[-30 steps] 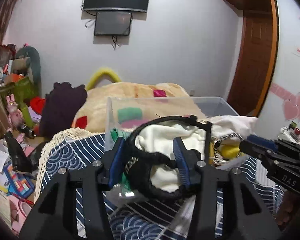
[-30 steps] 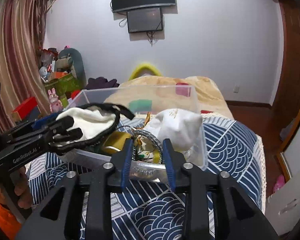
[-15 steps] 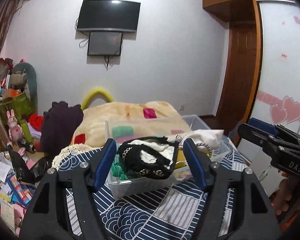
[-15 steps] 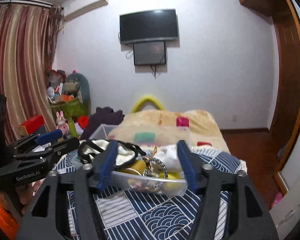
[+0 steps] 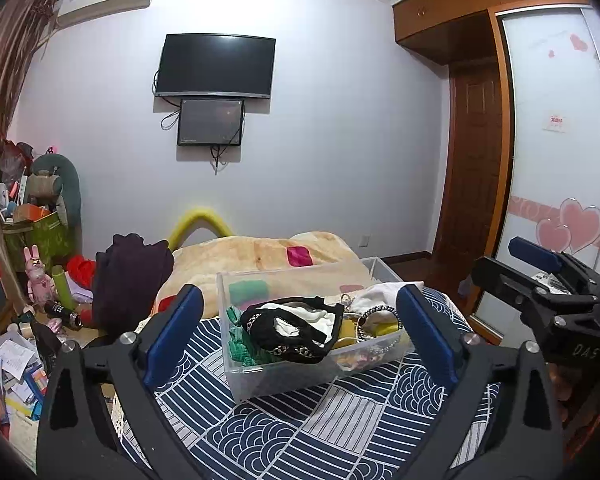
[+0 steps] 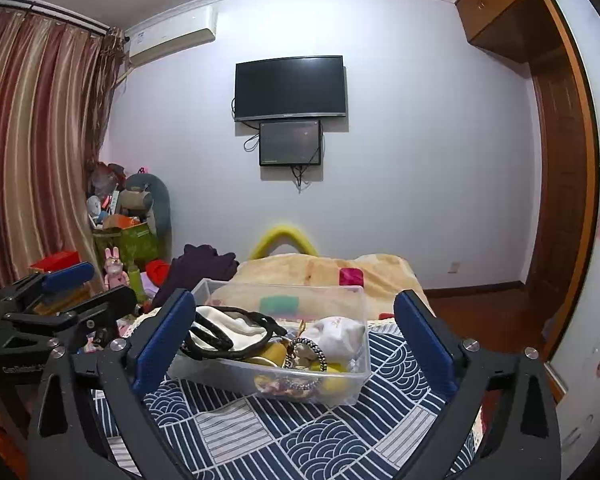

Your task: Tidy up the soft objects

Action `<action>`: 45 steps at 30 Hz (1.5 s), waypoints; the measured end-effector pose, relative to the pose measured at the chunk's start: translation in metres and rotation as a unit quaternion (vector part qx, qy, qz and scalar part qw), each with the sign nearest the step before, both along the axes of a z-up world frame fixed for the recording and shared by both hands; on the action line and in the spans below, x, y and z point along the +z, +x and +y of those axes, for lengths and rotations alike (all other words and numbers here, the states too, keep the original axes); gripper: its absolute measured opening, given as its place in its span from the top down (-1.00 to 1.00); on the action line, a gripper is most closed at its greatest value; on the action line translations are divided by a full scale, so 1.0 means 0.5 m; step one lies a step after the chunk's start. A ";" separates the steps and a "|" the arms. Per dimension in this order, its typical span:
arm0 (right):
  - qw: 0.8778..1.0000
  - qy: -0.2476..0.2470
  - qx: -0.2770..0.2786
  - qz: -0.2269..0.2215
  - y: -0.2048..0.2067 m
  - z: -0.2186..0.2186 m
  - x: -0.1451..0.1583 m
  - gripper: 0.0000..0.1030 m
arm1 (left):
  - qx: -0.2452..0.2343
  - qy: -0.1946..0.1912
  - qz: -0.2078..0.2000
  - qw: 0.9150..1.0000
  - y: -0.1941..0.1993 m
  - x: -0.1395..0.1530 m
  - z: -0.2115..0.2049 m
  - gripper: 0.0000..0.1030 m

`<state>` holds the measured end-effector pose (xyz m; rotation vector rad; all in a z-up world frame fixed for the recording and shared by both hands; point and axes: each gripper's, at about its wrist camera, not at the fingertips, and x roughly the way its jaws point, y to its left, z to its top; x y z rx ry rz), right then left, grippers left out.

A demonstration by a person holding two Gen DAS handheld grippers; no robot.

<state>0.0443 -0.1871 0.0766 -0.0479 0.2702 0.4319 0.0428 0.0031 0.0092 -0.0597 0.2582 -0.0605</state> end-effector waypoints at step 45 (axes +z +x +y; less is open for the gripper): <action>1.000 0.010 0.001 0.005 -0.023 -0.006 0.007 -0.98 | 0.009 0.006 -0.014 1.000 -0.024 -0.002 -0.014 -1.00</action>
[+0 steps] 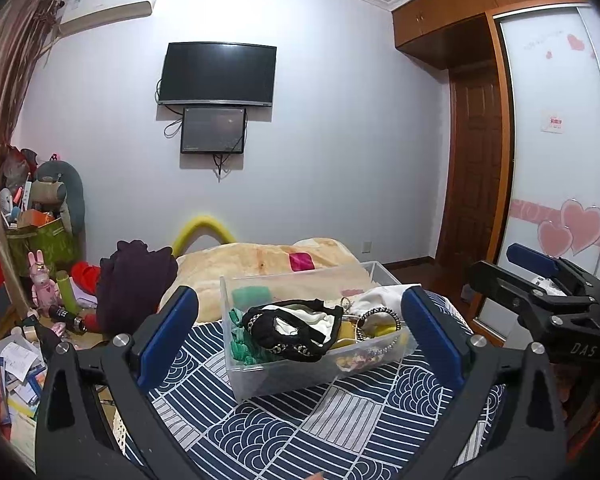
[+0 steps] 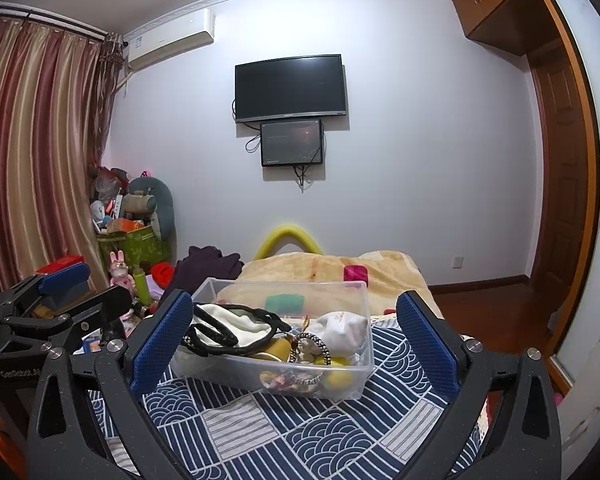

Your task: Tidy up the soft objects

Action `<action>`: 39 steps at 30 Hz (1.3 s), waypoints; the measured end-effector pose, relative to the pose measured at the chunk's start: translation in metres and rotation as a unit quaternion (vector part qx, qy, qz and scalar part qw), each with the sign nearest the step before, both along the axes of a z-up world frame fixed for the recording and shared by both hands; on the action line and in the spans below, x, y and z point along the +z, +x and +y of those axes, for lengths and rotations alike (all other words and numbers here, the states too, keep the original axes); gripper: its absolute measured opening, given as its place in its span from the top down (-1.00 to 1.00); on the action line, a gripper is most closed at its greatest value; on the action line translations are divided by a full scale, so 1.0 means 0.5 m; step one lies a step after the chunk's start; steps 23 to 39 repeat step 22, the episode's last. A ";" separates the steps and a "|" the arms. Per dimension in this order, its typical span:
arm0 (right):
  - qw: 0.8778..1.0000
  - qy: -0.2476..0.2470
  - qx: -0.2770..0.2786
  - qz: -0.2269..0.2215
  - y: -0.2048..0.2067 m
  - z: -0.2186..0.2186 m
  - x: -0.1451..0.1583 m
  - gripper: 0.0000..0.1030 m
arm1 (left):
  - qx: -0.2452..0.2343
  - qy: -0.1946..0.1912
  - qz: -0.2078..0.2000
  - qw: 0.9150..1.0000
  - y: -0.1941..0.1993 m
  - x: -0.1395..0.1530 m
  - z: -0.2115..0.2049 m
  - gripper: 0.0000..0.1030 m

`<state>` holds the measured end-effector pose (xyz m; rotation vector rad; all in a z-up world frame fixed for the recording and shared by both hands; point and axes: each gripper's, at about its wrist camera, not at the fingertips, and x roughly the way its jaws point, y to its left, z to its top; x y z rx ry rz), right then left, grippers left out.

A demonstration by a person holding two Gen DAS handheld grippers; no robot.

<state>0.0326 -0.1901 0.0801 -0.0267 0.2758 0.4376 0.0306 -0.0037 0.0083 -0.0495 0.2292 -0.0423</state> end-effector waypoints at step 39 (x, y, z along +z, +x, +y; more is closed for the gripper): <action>1.000 0.004 0.005 0.014 0.009 -0.002 -0.015 -1.00 | -0.018 0.007 0.000 1.000 -0.005 0.000 -0.013 -1.00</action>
